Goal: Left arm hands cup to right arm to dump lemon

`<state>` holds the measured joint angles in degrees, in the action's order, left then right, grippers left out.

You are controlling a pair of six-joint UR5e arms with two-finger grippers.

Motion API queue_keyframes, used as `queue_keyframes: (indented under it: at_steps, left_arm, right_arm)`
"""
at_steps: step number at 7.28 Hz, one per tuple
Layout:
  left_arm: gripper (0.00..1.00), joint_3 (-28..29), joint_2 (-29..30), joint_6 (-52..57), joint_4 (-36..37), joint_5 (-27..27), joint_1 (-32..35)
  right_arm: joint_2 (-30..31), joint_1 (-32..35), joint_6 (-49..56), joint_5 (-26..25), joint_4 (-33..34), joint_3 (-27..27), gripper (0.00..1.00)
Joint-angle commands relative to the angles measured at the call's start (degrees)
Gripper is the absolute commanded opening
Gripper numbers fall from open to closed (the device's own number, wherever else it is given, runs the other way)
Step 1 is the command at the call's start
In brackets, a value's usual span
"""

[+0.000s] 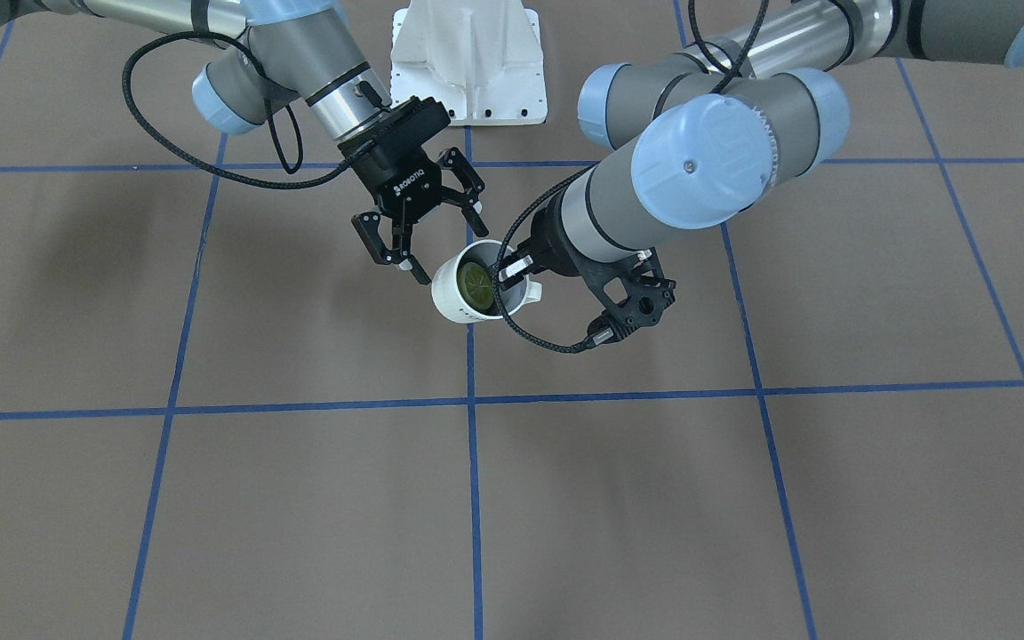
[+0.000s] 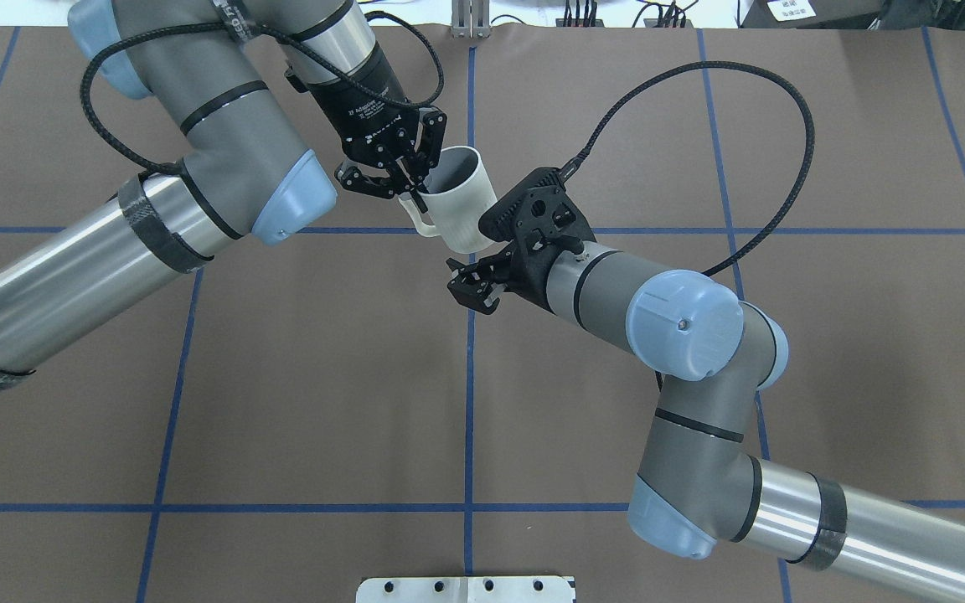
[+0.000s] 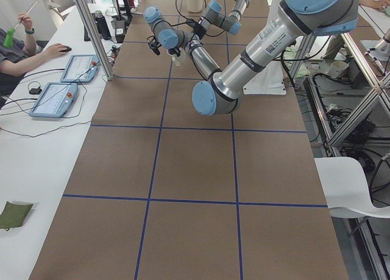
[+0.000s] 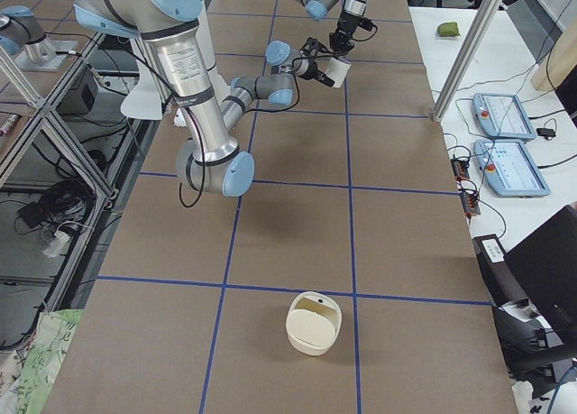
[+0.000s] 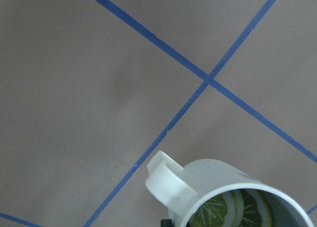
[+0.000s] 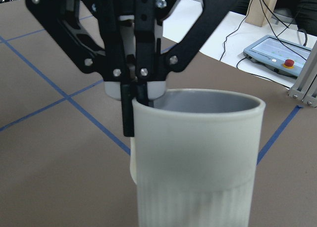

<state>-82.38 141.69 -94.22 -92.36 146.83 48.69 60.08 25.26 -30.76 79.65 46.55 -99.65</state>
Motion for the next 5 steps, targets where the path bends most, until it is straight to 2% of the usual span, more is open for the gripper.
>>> queue_keyframes:
  at_steps: [1, 5]
  left_arm:
    - [0.00, -0.5, 0.0, 0.0, 0.5, -0.1, -0.1]
    - [0.00, -1.6, 0.1, -0.1, 0.8, 0.0, -1.0]
  right_arm:
    - [0.0, 0.1, -0.1, -0.6, -0.1, 0.1, 0.99]
    - [-0.1, 0.1, -0.2, -0.6, -0.3, 0.1, 0.99]
